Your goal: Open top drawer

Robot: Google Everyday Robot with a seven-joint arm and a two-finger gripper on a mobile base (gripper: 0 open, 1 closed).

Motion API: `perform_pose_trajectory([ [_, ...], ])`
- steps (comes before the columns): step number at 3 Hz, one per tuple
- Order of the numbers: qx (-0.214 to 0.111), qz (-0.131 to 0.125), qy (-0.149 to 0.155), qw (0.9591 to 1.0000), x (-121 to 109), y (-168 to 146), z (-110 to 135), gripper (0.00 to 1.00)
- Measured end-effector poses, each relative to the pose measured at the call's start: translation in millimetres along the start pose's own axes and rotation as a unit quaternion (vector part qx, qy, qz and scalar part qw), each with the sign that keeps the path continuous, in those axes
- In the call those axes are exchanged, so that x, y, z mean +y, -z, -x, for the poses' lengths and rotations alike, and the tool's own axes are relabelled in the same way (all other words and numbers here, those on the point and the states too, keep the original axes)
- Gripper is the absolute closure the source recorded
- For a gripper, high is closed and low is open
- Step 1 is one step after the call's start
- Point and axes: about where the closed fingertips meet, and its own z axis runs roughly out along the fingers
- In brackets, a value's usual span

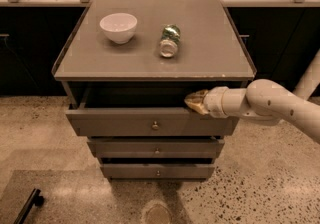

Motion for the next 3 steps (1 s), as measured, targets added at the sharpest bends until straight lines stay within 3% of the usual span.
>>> perform_pose_trajectory([
  [1,0.0,0.0,0.0,1.0,-0.4,-0.1,0.0,1.0],
  [2,0.0,0.03,-0.013,0.9994,11.5,2.8,-0.9,1.0],
  [3,0.0,0.031,-0.013,0.9994,11.3,2.7,-1.0,1.0],
])
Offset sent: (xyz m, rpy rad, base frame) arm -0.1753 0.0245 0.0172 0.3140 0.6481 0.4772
